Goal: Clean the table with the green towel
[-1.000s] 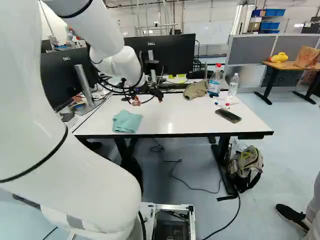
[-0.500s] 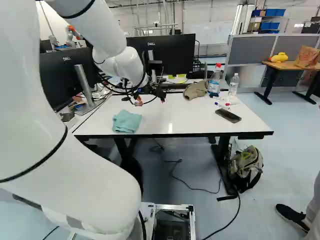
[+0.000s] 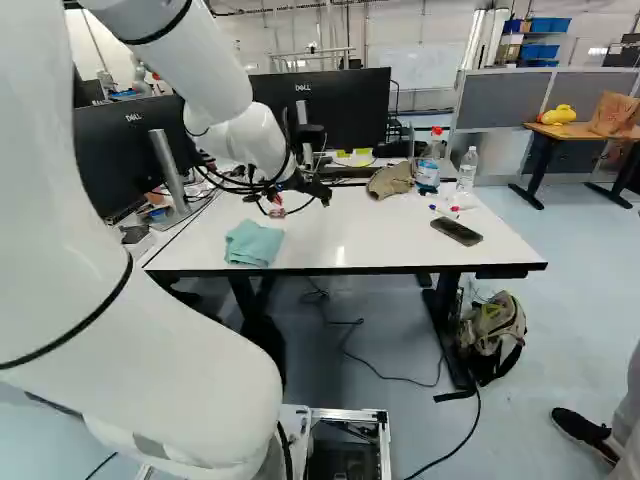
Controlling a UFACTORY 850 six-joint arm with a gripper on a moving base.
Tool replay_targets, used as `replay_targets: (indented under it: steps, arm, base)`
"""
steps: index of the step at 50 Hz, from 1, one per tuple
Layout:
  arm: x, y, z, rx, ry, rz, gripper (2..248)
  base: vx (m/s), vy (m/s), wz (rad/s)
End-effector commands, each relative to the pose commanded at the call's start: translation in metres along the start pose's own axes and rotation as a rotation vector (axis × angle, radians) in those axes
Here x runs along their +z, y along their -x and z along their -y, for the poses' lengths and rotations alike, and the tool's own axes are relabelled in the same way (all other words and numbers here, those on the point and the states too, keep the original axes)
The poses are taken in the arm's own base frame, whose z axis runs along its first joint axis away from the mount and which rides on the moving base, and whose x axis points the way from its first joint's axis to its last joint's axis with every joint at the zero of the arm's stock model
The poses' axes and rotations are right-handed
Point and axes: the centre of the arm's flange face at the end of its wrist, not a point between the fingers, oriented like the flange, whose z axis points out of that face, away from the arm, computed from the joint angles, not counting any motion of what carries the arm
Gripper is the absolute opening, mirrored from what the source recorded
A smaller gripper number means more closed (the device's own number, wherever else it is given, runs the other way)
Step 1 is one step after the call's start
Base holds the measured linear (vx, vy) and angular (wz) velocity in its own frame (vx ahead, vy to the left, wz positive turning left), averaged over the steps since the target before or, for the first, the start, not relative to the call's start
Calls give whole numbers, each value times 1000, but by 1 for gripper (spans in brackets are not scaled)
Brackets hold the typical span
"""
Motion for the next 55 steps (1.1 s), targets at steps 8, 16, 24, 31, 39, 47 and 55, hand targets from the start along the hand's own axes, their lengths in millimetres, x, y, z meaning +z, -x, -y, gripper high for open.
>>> replay_targets:
  steps: [8,16,24,31,39,47,55]
  arm:
    - [2,8,0,-4,0,-22,247]
    - [4,18,0,-9,-1,-49,247]
    - [6,29,1,-15,-1,-79,247]
    - [8,40,1,-21,-3,-109,247]
    - [10,55,1,-28,-5,-146,247]
    - [11,71,1,-36,-7,-187,247]
    - [12,88,1,-45,-11,-232,247]
  base:
    - [0,0,0]
    - [0,0,0]
    - [0,0,0]
    - [0,0,0]
    - [0,0,0]
    - [0,0,0]
    - [0,0,0]
